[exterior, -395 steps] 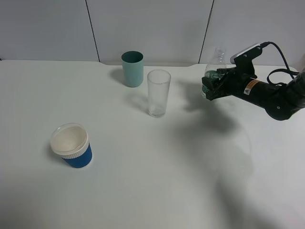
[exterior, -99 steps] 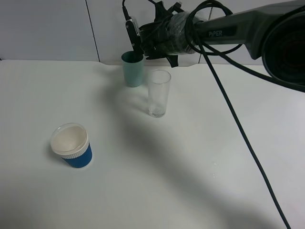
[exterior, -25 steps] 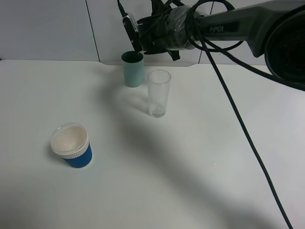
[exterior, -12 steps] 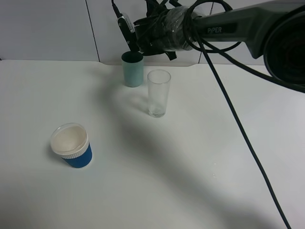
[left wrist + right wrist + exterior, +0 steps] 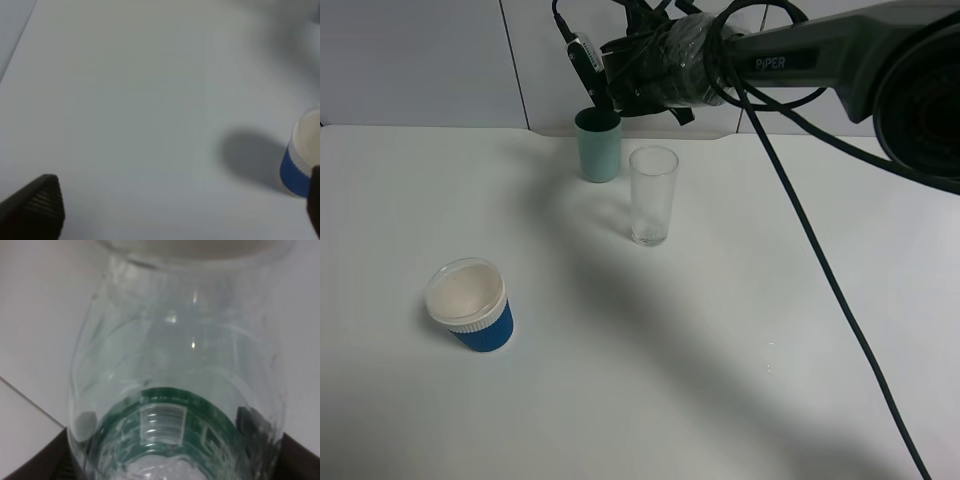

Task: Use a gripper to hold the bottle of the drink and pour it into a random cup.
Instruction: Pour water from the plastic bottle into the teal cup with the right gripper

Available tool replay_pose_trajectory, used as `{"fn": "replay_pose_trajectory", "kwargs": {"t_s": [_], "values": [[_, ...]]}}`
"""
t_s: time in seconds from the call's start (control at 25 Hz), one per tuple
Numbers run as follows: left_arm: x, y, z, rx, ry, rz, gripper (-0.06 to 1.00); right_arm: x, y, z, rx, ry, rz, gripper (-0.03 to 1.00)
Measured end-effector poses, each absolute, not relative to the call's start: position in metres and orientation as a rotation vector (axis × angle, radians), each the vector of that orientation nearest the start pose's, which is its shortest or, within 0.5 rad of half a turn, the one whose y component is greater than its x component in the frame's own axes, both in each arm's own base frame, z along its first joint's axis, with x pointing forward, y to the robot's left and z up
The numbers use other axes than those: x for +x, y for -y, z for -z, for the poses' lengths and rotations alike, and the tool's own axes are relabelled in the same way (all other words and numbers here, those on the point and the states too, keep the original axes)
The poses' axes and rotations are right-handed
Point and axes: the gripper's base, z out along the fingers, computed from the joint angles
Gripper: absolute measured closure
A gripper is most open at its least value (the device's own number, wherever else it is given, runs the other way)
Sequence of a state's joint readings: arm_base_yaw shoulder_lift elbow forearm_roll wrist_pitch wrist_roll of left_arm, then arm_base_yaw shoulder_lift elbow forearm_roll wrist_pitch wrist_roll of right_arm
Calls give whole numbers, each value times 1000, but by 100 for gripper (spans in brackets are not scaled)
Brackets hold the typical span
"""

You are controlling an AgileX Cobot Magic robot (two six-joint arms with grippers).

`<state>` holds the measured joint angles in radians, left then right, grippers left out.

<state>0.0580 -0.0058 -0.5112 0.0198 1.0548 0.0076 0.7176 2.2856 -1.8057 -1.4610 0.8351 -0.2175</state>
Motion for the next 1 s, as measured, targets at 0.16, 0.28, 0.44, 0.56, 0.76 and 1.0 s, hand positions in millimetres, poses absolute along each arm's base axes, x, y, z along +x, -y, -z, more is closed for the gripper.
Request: {"fn": "replay_pose_trajectory", "kwargs": {"t_s": [0.16,0.28,0.44,0.56,0.76,1.0], "values": [[-7,-1,-281,-52,-2021,-65,-4,427,-283,-205,-1797,-1305,1417,41],[-7,-1,-281,-52,-2021,-65,-4,427,-283,-205,-1816,-1290,1428,41],[-7,-1,-281,-52,-2021,-65,-4,427,-283,-205,-1822,-1284,1432,41],[-7,-1,-281,-52,-2021,-65,-4,427,-283,-205,-1829,-1279,1436,41],[-7,-1,-281,-52,-2021,-65,-4,427,-283,-205,-1827,-1283,1442,41],[-7,-1,-281,-52,-2021,-65,-4,427,-282,-206,-1846,-1262,1474,41]]}}
